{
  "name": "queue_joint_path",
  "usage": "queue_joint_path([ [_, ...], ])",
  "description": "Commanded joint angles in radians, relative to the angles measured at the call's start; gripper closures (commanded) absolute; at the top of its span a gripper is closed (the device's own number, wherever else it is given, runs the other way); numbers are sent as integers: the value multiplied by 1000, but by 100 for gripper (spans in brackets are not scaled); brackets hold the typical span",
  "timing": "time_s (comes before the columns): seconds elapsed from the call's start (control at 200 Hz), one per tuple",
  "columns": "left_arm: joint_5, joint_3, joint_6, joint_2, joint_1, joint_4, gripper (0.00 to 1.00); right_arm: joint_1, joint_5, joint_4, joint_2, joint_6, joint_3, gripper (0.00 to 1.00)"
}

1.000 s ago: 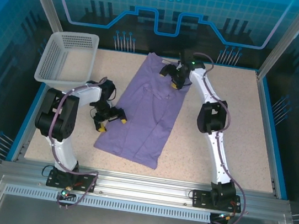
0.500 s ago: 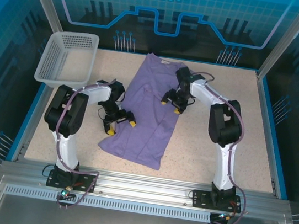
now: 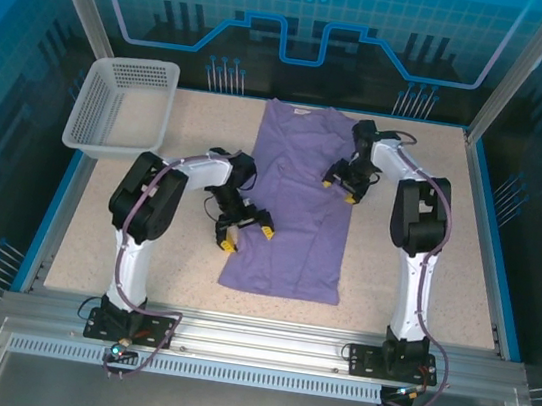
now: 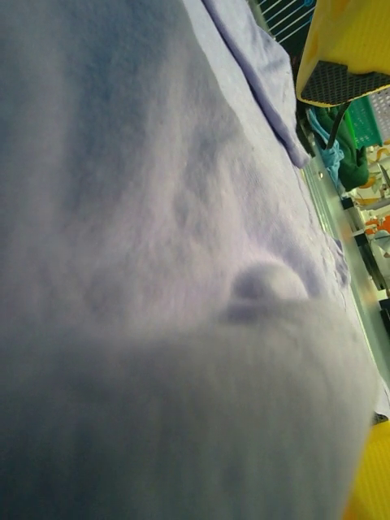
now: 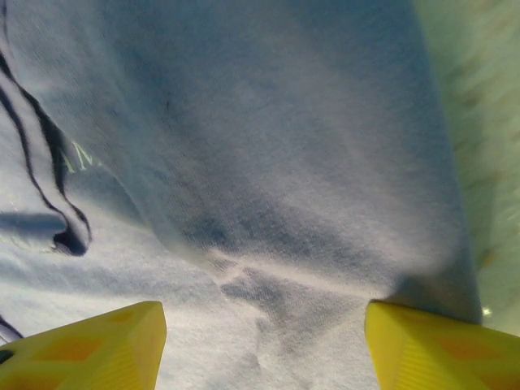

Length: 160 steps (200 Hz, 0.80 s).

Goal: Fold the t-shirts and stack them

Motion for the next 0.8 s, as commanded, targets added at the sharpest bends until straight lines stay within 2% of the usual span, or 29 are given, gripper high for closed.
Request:
queue_joint_path([
  [0.0,-12,57,-2,85,-12,105,5,-47,30,-65,62,-64,61,32],
  [0.095,-34,99,-12,83,-18,88,5,-64,21,-82,71,-91,108,30],
  [0.235,-137,62,-37,14,-5,53,2,-58,-47,-74,40,-117,98,25],
  [0.47,-160,-86,-29,-190,42,63,1,-44,-112,-18,-219,-99,-64,18],
  [0.575,-119,-127,8,-254,48,63,1,-48,-127,36,-384,-83,-216,17],
  [0.675,-61,-192,27,-292,49,76,2,-51,-187,73,-530,-59,-437,18],
  [0.795,-17,-318,27,-325,45,132,11,-54,-203,49,-690,-40,-714,24],
])
